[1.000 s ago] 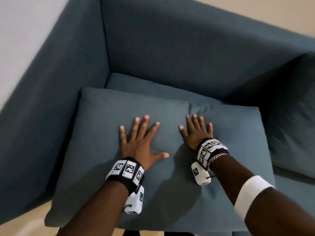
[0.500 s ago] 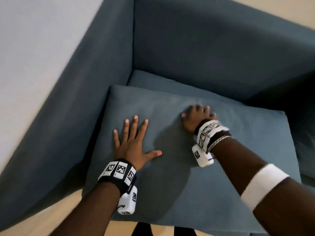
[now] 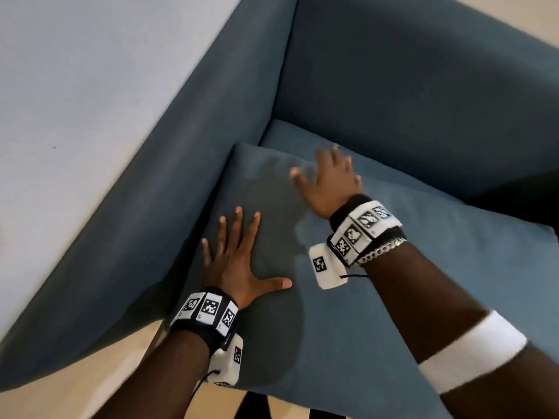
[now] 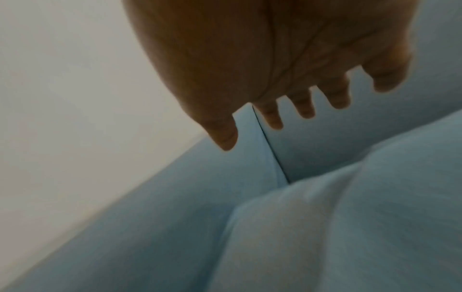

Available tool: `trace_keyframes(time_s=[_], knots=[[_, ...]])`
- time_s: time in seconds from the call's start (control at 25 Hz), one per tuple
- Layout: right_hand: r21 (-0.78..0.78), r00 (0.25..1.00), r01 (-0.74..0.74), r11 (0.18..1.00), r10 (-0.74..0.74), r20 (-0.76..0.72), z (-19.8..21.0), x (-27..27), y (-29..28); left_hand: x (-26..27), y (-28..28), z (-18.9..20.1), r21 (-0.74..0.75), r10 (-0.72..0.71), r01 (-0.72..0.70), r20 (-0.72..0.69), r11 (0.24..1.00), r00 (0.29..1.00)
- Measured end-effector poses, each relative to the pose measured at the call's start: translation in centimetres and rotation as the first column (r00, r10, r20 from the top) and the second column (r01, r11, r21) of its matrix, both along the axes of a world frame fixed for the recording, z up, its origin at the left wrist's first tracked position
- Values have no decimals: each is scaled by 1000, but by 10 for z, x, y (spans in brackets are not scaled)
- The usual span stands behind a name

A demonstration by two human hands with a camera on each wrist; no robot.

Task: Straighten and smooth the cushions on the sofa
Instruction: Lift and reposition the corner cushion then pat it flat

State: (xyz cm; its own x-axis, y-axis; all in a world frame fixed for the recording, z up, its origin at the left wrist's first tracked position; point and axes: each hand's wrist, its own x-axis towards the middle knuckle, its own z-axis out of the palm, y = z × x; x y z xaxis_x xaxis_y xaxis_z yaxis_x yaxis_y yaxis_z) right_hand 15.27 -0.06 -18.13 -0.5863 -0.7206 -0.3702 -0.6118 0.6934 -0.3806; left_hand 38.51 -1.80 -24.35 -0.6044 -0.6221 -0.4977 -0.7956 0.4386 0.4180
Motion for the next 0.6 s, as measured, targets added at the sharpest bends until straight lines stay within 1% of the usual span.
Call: trace_keyframes(time_s=[0.04, 0.08, 0.12, 0.16, 0.2, 0.24, 0.28, 0.32, 0.36, 0.4, 0.44, 0.48, 0.52, 0.56, 0.6], knots=[[-258, 996, 74, 963, -86, -34, 13, 4, -9, 3, -1, -2, 15, 3, -3, -19, 1000, 1000], [-441, 986, 109, 891, -155, -68, 16, 9, -12, 5, -1, -3, 25, -3, 4, -29, 1000, 1000], [-468, 981, 67, 881, -144, -129, 11, 18, -14, 7, -2, -4, 27, -9, 10, -39, 1000, 999], [-323, 977, -65, 944, -5, -212, -6, 32, -15, 10, -3, -5, 31, -7, 8, -41, 999, 999], [-28, 960, -207, 978, 198, -199, -28, 52, -8, 15, -4, -5, 48, 5, -4, -32, 999, 999], [267, 935, -286, 920, 329, -133, -48, 57, -1, 19, -2, -5, 74, 28, -26, -25, 997, 999], [397, 922, -313, 863, 376, -90, -53, 54, -7, 26, -4, -6, 97, 70, -67, -27, 993, 997], [386, 931, -295, 874, 354, -90, -44, 51, -18, 33, -7, -8, 139, 119, -113, -36, 984, 992], [251, 950, -260, 932, 293, -104, -22, 50, -35, 44, -8, -12, 180, 180, -168, -52, 969, 982], [63, 972, -192, 979, 198, -123, 9, 50, -54, 55, -9, -17, 209, 233, -212, -80, 955, 969], [-137, 986, -93, 986, 72, -153, 33, 48, -69, 64, -9, -25, 240, 275, -241, -121, 941, 954], [-337, 982, 1, 942, -65, -177, 43, 46, -77, 72, -9, -31, 274, 325, -274, -162, 922, 932], [-457, 959, 59, 888, -178, -223, 39, 48, -80, 81, -9, -37, 307, 372, -306, -186, 901, 909], [-450, 936, 27, 893, -181, -303, 23, 55, -78, 89, -8, -41, 334, 407, -328, -201, 884, 891], [-296, 938, -66, 953, -43, -345, -4, 64, -71, 95, -7, -45, 361, 433, -340, -214, 868, 876]])
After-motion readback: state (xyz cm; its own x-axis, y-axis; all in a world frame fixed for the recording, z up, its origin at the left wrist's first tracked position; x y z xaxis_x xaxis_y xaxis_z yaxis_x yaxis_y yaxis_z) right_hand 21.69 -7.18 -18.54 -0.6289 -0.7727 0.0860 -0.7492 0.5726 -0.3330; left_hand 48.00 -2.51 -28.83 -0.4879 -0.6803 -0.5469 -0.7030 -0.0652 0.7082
